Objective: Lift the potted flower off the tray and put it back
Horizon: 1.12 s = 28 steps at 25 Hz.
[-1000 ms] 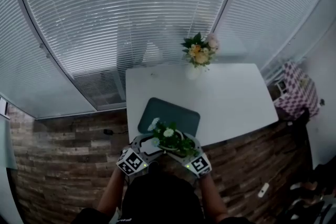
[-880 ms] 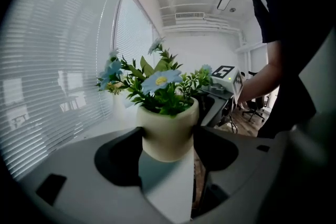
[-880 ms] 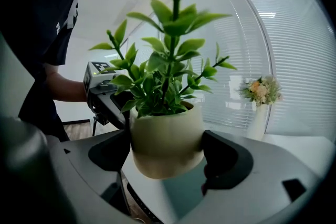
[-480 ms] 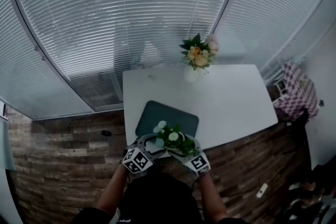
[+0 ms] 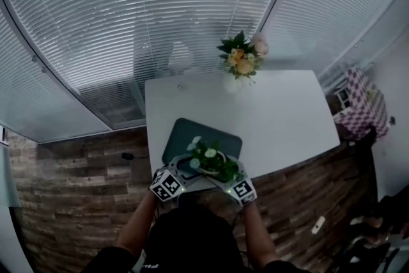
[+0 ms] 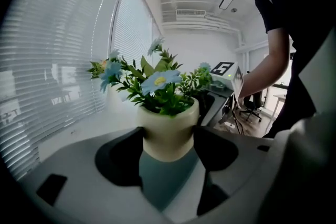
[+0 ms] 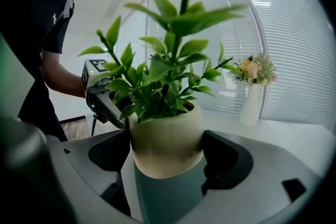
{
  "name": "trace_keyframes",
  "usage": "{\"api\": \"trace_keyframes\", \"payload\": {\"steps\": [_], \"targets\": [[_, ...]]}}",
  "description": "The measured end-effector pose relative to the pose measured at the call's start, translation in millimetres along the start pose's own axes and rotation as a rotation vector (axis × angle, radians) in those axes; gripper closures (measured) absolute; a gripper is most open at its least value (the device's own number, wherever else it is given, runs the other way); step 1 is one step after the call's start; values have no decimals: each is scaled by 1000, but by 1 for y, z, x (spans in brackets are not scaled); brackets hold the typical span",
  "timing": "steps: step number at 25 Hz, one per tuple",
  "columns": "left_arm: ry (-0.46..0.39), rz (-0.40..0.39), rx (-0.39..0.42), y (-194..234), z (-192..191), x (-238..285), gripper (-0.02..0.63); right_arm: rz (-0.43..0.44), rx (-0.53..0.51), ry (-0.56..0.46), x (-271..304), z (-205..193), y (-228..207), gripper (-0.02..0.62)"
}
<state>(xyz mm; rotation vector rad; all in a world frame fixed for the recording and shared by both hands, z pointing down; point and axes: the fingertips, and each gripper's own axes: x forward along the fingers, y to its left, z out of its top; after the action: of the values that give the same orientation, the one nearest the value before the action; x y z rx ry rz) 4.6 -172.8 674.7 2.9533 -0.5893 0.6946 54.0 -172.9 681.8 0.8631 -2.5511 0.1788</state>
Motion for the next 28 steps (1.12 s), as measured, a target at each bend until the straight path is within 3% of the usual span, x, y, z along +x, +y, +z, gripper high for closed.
{"api": "trace_keyframes", "payload": {"steps": [10, 15, 28], "targets": [[17, -6, -25, 13, -12, 14, 314, 8, 27, 22, 15, -11, -13, 190], [64, -6, -33, 21, -30, 27, 316, 5, 8, 49, 28, -21, -22, 190], [70, -39, -72, 32, -41, 60, 314, -32, 71, 87, 35, -42, -48, 190]]}}
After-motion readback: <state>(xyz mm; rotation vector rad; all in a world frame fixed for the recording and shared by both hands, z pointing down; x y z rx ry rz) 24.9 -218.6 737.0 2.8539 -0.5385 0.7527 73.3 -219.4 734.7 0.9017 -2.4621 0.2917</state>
